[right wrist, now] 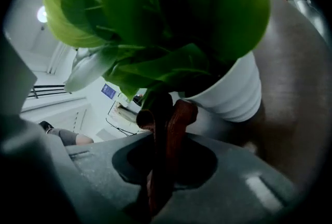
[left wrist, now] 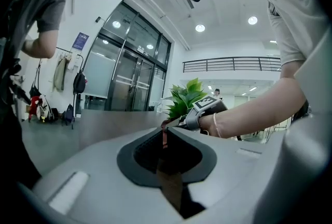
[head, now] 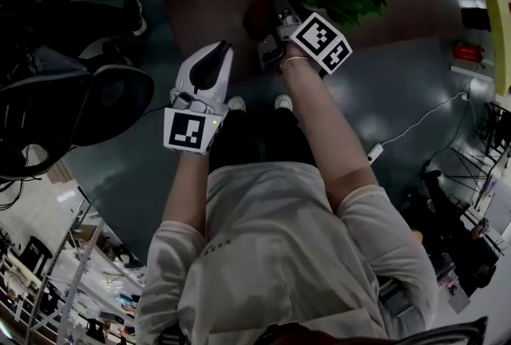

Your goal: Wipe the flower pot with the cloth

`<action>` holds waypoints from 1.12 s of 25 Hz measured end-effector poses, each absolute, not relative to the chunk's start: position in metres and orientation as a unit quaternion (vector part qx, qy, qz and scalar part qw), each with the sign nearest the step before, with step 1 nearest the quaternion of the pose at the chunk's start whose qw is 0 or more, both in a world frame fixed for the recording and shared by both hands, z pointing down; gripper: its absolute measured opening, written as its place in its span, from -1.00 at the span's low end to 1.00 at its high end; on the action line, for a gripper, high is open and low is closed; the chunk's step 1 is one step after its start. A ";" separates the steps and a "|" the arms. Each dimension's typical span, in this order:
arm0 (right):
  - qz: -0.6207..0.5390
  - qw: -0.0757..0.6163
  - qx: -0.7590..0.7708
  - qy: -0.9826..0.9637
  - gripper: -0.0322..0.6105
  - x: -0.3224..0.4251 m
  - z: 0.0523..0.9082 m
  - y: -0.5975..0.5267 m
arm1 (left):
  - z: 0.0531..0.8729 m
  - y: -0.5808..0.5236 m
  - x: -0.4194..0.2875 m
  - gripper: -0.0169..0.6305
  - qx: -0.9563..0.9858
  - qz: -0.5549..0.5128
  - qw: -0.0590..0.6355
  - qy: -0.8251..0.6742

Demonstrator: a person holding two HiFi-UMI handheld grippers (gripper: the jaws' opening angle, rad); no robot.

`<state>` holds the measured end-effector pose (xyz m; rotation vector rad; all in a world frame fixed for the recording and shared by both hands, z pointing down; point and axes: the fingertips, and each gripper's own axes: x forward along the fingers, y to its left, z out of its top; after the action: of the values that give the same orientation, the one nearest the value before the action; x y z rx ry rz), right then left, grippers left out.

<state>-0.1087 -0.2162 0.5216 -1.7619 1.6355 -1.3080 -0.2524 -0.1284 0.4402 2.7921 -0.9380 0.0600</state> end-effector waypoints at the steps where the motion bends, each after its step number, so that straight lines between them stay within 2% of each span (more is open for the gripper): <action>1: -0.456 0.207 -0.640 0.583 -0.75 -0.108 0.519 -0.220 | 0.440 -0.129 -0.253 -0.84 0.943 0.022 0.096 -0.317; 5: -0.430 0.208 -0.680 0.556 -0.75 -0.098 0.531 -0.224 | 0.446 -0.131 -0.262 -0.84 0.941 0.032 0.097 -0.321; 10: -0.501 0.222 -0.662 0.511 -0.75 -0.103 0.559 -0.210 | 0.453 -0.132 -0.274 -0.78 0.933 0.043 0.111 -0.340; 12: -0.515 0.208 -0.646 0.523 -0.75 -0.112 0.559 -0.202 | 0.452 -0.133 -0.272 -0.74 0.932 0.043 0.115 -0.341; 16: -0.499 0.140 -0.631 0.578 -0.75 -0.118 0.550 -0.161 | 0.451 -0.131 -0.262 -0.72 0.934 0.034 0.116 -0.337; 19: -0.477 0.089 -0.636 0.601 -0.75 -0.095 0.542 -0.112 | 0.445 -0.126 -0.245 -0.72 0.936 0.035 0.114 -0.330; 23: -0.400 -0.006 -0.661 0.635 -0.75 -0.022 0.526 -0.066 | 0.444 -0.116 -0.209 -0.71 0.935 0.041 0.130 -0.329; 28: -0.295 -0.079 -0.662 0.685 -0.75 0.067 0.498 -0.056 | 0.451 -0.099 -0.148 -0.50 0.923 0.051 0.148 -0.352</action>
<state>0.0668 -0.0561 0.4977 -2.1913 2.2663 -0.9762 -0.1478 -0.0989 0.4511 2.6540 -1.0110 0.1480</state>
